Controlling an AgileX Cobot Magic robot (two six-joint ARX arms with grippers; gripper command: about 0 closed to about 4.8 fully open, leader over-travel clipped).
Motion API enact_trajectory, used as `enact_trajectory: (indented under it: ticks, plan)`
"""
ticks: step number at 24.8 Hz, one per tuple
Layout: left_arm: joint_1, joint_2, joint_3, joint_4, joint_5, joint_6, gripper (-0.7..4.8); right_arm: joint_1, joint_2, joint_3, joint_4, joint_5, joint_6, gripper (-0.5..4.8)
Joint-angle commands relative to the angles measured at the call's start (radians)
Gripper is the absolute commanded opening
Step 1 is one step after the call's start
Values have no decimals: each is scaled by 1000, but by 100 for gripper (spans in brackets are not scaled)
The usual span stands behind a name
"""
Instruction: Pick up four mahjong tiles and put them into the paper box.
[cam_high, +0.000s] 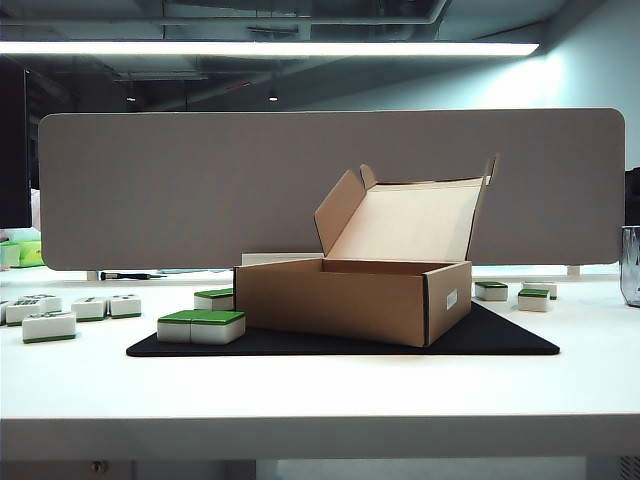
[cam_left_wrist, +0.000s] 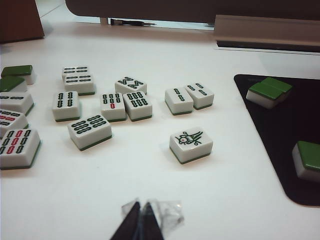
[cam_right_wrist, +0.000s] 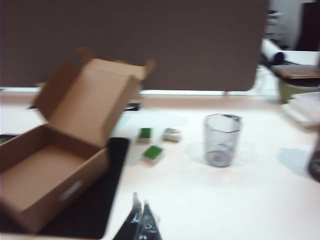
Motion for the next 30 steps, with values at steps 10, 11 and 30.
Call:
enact_trajectory:
  ticks: [10, 11, 30]
  plan:
    - [-1, 0, 1, -13, -4, 0, -6, 1, -8, 247, -298, -379, 3, -1]
    - [-1, 0, 1, -13, -4, 0, -6, 1, -8, 278, -337, -399, 4, -1]
    - [-1, 0, 47, 31, 162, -203, -6, 2, -8, 378, -589, -550, 3, -1]
